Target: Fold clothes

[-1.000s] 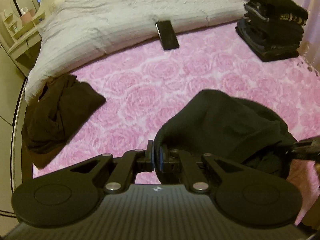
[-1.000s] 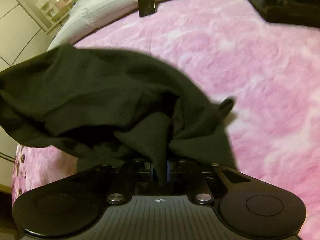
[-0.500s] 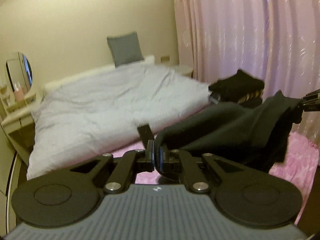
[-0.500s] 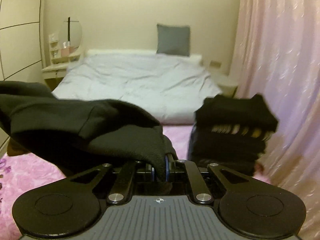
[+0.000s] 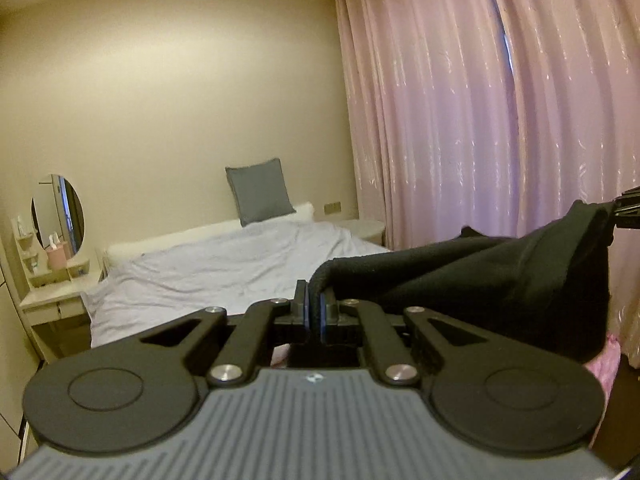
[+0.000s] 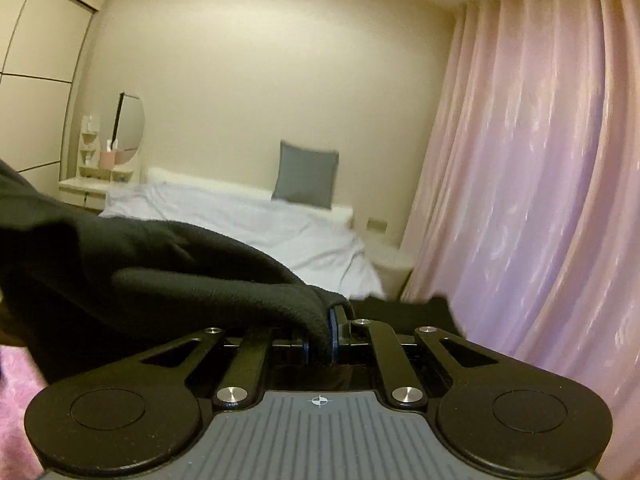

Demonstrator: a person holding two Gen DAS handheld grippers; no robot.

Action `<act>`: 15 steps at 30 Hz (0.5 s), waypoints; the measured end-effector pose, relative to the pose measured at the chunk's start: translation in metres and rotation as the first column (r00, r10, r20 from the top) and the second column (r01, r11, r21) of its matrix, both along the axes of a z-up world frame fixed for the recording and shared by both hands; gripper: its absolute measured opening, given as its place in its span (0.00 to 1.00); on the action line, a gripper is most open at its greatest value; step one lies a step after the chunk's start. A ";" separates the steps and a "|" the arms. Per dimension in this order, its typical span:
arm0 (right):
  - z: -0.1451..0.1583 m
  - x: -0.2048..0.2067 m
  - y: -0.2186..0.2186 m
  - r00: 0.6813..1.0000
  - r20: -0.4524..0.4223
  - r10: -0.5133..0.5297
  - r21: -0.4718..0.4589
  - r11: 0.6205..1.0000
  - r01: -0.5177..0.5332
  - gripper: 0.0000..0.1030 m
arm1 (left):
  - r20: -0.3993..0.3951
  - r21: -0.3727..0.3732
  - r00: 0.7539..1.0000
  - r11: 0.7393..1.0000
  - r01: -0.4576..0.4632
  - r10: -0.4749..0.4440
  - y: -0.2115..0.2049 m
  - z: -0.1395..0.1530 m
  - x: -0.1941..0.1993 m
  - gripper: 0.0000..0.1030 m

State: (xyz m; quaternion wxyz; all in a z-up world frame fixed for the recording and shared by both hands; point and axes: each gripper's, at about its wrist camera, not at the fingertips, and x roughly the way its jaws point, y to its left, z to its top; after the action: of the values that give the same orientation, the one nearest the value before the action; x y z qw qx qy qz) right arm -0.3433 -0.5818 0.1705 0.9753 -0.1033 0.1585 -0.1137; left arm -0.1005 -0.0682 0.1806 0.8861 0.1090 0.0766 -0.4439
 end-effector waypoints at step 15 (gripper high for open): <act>-0.295 0.321 -0.106 0.861 -0.486 0.151 0.187 0.980 -0.066 0.72 | -0.406 0.383 0.828 0.895 -0.228 0.386 -0.196 -0.288 0.216 0.23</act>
State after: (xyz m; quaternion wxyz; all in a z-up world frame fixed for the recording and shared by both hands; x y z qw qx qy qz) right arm -0.0226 -0.6874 -0.1248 0.9113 -0.0574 0.4074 -0.0144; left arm 0.1158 -0.2645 -0.1079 0.8711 0.1252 0.3774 -0.2882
